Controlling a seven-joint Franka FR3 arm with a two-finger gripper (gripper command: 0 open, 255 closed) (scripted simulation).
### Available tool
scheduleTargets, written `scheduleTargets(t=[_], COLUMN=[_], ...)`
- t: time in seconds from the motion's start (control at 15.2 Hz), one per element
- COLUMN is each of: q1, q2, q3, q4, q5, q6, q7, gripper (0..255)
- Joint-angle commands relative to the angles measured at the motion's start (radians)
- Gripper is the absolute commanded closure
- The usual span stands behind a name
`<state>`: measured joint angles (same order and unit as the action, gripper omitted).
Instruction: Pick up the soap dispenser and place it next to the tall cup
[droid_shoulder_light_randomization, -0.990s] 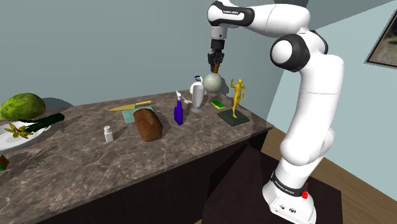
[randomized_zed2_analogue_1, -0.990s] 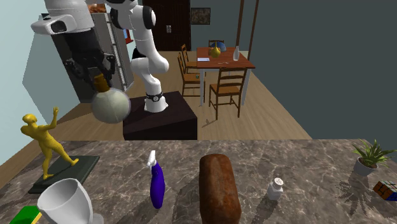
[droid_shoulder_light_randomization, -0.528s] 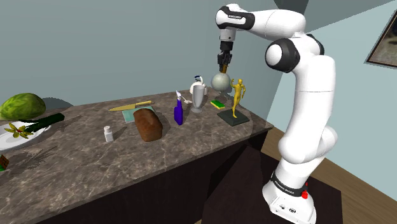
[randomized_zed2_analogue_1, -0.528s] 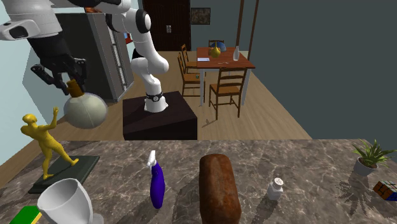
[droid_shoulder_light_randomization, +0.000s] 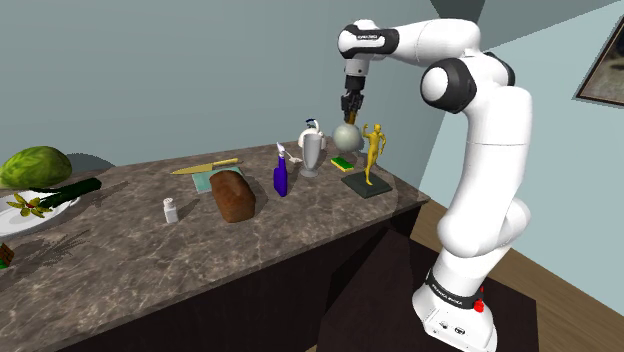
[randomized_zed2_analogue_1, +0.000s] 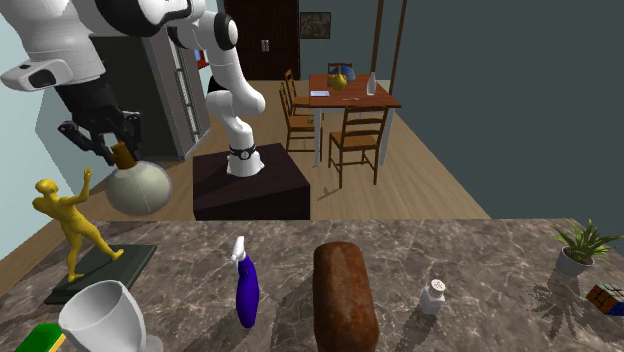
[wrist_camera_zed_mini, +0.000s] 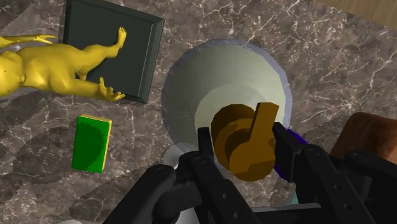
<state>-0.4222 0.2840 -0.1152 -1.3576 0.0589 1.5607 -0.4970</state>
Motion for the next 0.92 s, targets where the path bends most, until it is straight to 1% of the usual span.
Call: scheduleTargets(t=[0.0,0.86], q1=[0.002,0.005], q2=[-0.008,-0.013], q3=[0.0,0.002], q4=[-0.038,-0.221], q5=[-0.001,0.0], q6=[0.032,0.209], q7=[0.0,-0.005], gripper=[255,255])
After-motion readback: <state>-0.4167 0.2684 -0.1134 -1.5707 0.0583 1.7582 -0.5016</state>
